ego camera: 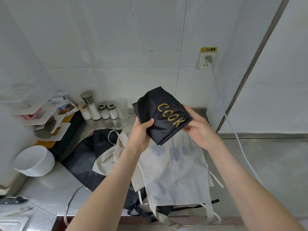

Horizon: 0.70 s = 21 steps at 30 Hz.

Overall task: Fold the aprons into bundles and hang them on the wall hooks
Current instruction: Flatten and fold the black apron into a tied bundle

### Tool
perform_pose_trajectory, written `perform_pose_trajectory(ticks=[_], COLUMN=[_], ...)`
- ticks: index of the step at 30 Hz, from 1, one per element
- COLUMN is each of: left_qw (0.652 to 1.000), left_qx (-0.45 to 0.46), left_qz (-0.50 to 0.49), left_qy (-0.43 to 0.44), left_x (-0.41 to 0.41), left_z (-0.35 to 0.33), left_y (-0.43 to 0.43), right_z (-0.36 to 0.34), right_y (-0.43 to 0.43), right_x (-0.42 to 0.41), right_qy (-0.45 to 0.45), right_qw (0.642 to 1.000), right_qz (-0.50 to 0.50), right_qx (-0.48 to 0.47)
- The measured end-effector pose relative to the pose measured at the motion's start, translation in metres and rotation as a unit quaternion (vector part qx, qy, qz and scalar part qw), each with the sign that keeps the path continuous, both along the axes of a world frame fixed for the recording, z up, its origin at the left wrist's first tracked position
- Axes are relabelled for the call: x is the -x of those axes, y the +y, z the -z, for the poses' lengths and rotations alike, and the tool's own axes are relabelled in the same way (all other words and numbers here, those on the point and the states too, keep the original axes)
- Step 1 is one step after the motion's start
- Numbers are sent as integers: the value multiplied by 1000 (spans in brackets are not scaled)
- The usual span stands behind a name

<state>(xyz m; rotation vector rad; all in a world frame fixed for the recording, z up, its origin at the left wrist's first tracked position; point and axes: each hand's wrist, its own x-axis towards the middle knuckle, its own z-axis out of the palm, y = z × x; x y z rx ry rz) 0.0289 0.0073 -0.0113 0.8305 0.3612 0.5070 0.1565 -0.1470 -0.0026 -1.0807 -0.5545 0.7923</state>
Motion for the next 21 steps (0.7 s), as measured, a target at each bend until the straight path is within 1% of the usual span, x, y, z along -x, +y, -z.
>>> perform_pose_trajectory(ticks=[2, 3, 6, 8, 9, 10, 12, 13, 15, 17, 19, 21], left_qw=[999, 997, 993, 990, 988, 984, 972, 967, 965, 965, 964, 962], left_qx=[-20, -28, -43, -62, -77, -97, -139, -150, -153, -143, -145, -166], left_qz=[40, 60, 99, 112, 120, 131, 162, 175, 187, 197, 203, 192], left_qy=[22, 31, 44, 55, 64, 75, 96, 104, 106, 95, 87, 97], left_x=[3, 4, 4, 6, 8, 10, 11, 11, 12, 16, 20, 23], left_z=[-4, -5, -9, -11, -12, -13, -13, -13, -12, -11, -8, -6], left_y=[3, 4, 7, 12, 14, 15, 13, 11, 9, 10, 12, 12], right_z=[1, 3, 7, 6, 5, 1, -6, -7, -7, -3, 4, 8], right_y=[-12, -15, -19, -21, -21, -20, -15, -10, -3, -1, -6, -10], right_x=[-6, -8, -11, -12, -11, -9, -2, 1, 5, 5, 3, 4], right_qy=[62, 90, 148, 171, 168, 154, 84, 49, 12, 10, 3, -10], right_qw=[992, 986, 970, 960, 962, 970, 983, 983, 984, 983, 978, 966], right_qz=[-105, -133, -170, -193, -196, -181, -137, -118, -81, -70, -111, -161], right_qx=[-20, -37, -89, -110, -93, -45, 85, 129, 159, 167, 176, 203])
